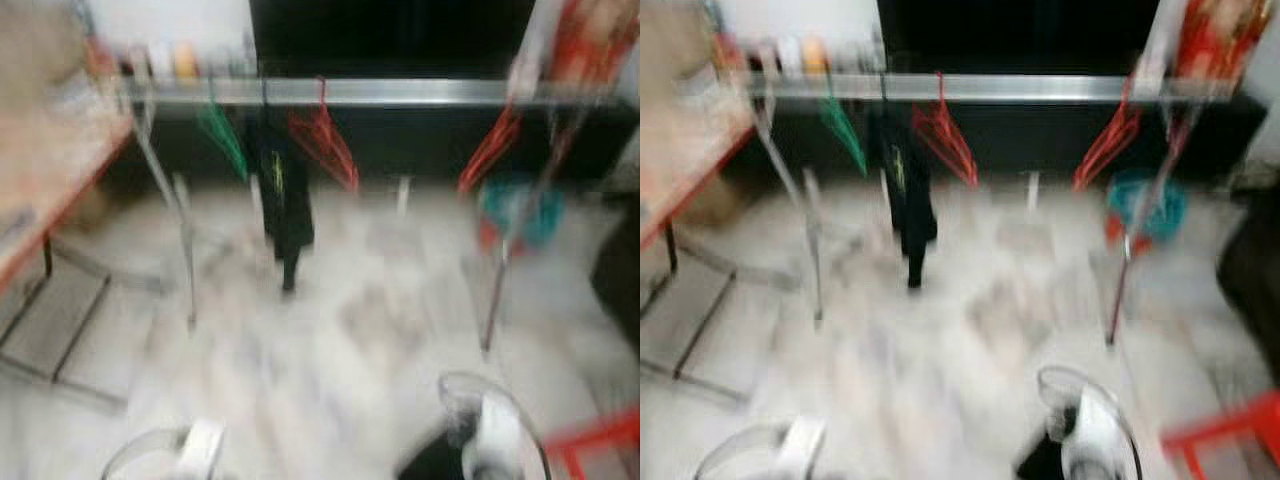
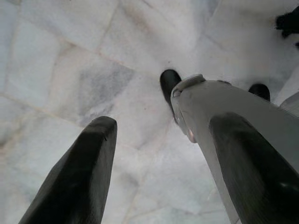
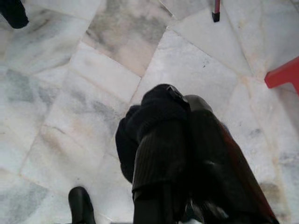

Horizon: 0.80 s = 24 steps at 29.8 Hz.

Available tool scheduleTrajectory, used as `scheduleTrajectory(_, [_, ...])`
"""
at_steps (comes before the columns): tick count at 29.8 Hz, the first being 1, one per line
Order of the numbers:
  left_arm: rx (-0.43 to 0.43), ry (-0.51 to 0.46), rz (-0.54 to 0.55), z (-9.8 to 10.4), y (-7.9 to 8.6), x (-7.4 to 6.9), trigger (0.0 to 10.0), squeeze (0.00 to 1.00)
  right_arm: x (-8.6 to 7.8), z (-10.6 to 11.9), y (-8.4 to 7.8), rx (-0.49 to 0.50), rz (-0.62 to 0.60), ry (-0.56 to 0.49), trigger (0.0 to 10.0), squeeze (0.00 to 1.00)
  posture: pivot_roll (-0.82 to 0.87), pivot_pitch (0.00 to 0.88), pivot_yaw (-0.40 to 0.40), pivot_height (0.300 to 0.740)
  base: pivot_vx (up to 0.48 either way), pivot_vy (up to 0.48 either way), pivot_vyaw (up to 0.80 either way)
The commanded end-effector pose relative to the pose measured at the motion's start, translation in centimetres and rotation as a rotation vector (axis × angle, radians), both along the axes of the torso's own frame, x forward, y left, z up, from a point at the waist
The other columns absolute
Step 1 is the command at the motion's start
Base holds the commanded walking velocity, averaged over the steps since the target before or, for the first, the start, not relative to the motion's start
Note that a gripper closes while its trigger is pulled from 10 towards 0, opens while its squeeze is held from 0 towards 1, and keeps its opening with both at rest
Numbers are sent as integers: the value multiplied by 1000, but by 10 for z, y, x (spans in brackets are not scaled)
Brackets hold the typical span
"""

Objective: Hang hanger

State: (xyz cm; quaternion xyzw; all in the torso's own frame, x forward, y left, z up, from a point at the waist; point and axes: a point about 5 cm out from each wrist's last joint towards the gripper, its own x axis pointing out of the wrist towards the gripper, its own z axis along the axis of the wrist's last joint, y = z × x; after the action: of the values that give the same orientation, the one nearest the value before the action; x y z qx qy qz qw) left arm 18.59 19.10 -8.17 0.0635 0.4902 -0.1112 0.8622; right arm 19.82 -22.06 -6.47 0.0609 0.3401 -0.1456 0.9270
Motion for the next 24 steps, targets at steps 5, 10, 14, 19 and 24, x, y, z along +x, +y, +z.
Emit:
scheduleTrajectory(5, [-10,5,-3,-1,-4,-1,10000,0,0,1,-4,-12,-2,-8,10000,0,-115,0,44,740,-325,0,0])
scheduleTrajectory(10, [-8,6,-5,-1,-3,-1,10000,0,1,2,-4,-15,3,-12,10000,0,-114,0,44,740,-322,0,0])
scheduleTrajectory(14, [14,10,-17,-1,-2,-1,10000,0,6,4,-3,-25,33,-20,10000,0,-114,0,43,740,-139,0,0])
scheduleTrajectory(19, [15,3,-23,-1,-2,-1,10000,0,15,10,-2,-46,77,-46,10000,0,-113,0,43,740,0,0,0])
scheduleTrajectory(24, [54,-18,-93,1,-2,2,10000,0,29,21,-7,-109,136,-84,10000,0,-111,0,43,740,0,0,0])
